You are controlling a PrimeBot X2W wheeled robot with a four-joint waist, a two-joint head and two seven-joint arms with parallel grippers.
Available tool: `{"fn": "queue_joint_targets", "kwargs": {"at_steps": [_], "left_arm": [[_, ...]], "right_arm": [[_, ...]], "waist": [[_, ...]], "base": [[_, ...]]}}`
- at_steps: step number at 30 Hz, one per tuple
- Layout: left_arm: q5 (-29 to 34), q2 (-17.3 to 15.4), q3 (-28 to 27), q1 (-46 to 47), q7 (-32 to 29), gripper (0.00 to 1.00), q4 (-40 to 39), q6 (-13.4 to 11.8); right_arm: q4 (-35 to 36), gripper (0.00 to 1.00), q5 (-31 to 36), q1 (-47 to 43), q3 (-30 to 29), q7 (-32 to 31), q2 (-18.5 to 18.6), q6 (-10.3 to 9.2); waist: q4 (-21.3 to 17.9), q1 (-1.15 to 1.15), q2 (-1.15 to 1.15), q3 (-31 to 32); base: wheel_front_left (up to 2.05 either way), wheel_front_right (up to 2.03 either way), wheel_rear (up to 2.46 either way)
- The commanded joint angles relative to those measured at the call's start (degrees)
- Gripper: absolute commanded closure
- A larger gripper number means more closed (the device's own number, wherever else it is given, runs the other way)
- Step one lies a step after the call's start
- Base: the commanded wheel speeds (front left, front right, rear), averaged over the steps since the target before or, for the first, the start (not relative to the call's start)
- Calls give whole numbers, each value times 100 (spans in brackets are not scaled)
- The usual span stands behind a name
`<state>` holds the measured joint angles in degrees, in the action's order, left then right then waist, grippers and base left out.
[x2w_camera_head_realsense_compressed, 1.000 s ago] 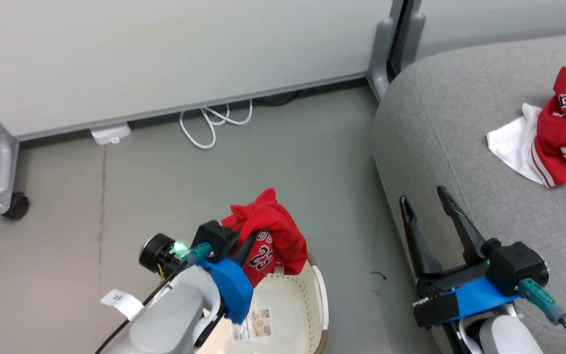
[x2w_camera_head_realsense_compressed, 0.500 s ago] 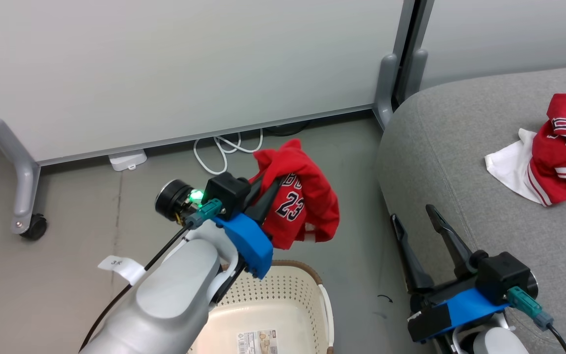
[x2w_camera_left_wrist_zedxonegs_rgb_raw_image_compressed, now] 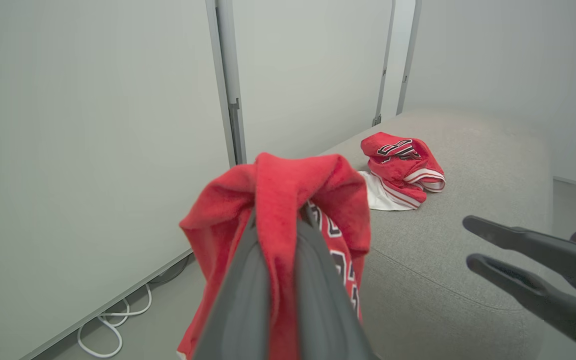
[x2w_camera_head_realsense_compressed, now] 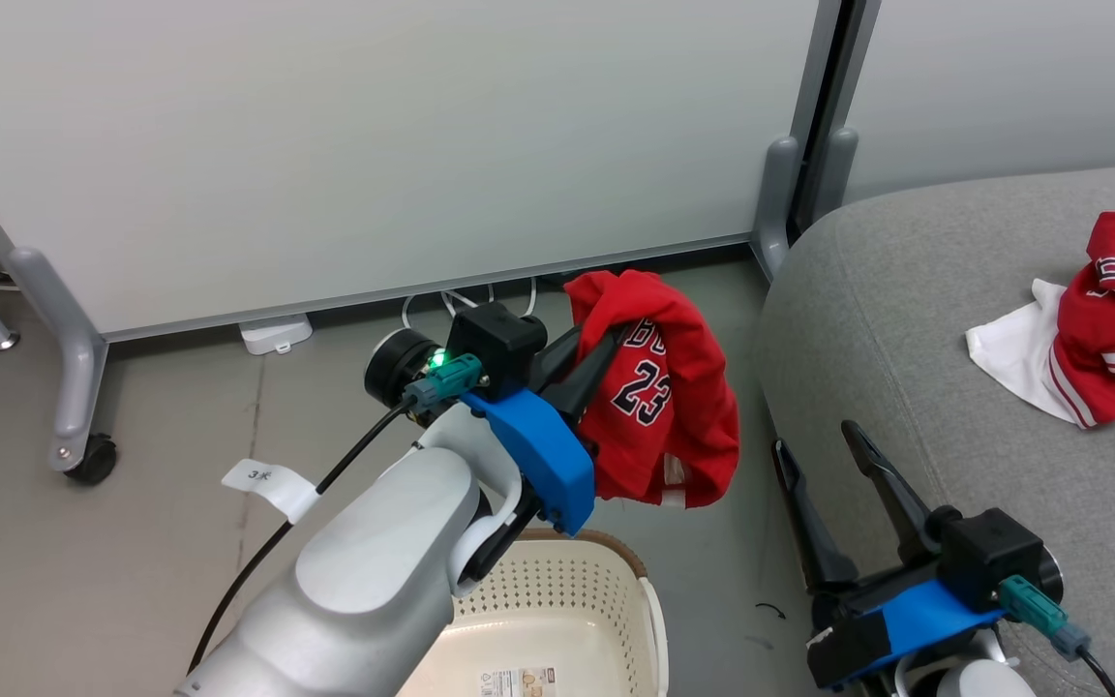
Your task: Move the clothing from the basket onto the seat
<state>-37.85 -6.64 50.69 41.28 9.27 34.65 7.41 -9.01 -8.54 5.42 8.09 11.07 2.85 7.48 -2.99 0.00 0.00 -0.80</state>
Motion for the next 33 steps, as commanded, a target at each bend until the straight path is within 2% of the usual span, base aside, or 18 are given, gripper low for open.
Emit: {"fn": "queue_joint_targets", "kwargs": {"at_steps": [1, 10, 15, 24, 33], "left_arm": [[-28, -21, -7, 49, -16, 100, -57, -24], [-43, -82, 56, -58, -110, 100, -370, -129], [-18, -99, 91, -30, -144, 100, -487, -160], [10, -69, 164, 94, -180, 100, -615, -170], [-29, -29, 269, 135, -182, 100, -626, -128]], "right_arm": [[19, 0, 29, -87, -15, -16, 7, 3], [-44, 0, 142, 110, 37, -127, 7, 3], [-314, 0, 267, 486, 175, -294, 6, 3], [-1535, 0, 324, 1572, 518, -484, 6, 3], [-2804, 0, 106, 2441, 940, -288, 7, 3]], "waist": [[-1, 0, 0, 4], [12, 0, 0, -56], [17, 0, 0, -169], [86, 0, 0, -357], [177, 0, 0, -404]], "base": [[0, 0, 0], [0, 0, 0], [0, 0, 0], [0, 0, 0], [0, 0, 0]]}}
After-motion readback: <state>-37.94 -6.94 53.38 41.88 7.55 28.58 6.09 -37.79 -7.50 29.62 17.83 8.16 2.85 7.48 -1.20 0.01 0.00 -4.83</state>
